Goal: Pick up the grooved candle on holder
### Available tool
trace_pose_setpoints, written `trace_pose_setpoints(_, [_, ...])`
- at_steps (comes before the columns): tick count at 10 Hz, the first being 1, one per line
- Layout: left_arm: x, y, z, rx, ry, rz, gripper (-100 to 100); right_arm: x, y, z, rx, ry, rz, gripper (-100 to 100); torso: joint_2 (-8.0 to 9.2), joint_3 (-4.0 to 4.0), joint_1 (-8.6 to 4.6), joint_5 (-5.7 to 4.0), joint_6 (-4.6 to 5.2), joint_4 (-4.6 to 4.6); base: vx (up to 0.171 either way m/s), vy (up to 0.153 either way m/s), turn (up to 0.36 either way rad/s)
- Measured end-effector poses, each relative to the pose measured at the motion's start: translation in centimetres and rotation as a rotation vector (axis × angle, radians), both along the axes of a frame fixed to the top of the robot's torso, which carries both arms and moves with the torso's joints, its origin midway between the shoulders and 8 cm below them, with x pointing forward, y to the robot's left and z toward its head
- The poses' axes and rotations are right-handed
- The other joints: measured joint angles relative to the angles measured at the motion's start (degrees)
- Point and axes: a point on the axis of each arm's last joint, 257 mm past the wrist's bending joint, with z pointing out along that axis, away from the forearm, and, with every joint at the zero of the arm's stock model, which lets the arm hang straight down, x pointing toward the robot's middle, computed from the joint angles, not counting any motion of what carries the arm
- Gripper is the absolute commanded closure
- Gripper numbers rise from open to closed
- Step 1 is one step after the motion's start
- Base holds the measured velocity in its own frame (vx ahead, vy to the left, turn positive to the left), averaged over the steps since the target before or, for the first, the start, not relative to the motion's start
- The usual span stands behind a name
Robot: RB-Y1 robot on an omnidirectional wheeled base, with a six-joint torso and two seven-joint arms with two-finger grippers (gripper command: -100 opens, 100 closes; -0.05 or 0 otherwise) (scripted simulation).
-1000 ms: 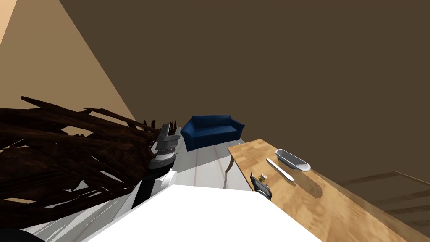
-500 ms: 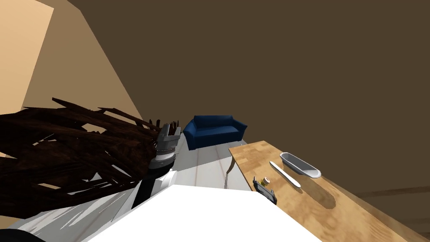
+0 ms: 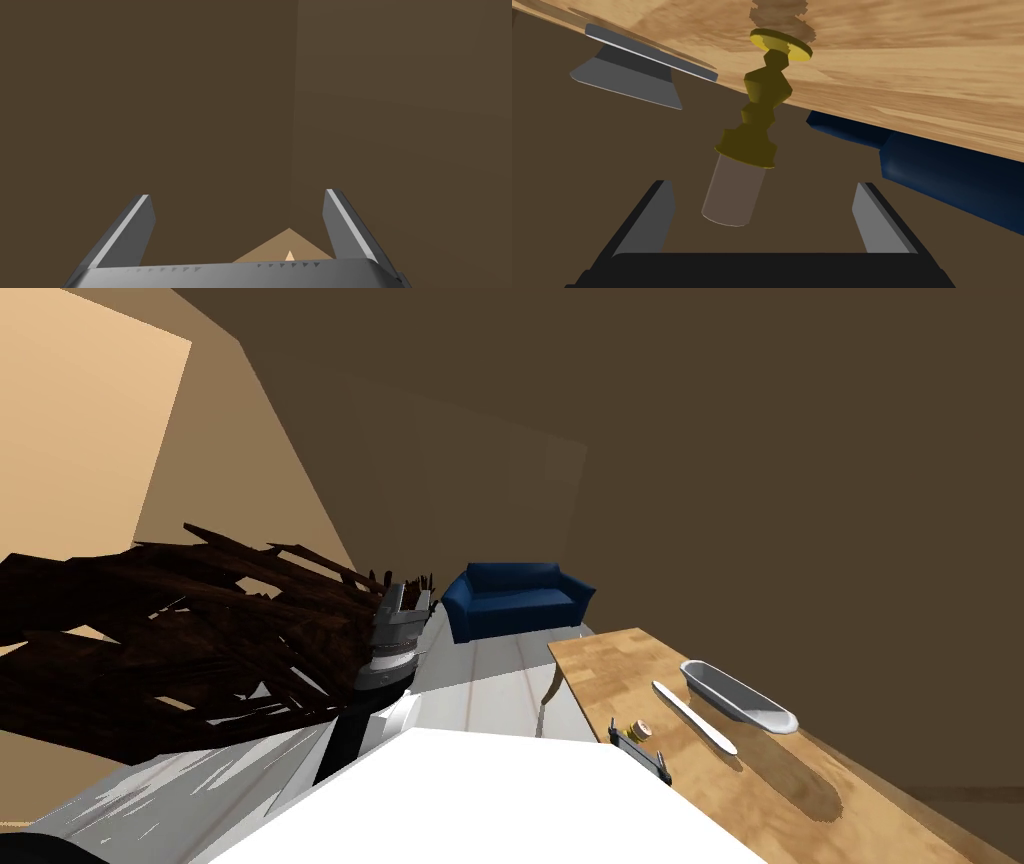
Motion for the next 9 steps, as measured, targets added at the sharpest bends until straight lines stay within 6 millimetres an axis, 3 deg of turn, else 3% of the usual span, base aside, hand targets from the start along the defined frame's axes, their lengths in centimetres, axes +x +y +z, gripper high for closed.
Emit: trace_pose_setpoints(9, [0.0, 0.0, 0.0, 0.0, 0.0, 0.0, 0, -4.3, 0.7, -0.9, -0.13, 0.068, -0.077, -100, -0.02, -0.01, -0.2, -0.04, 0.02, -0.01, 0.003, -0.056, 0.11])
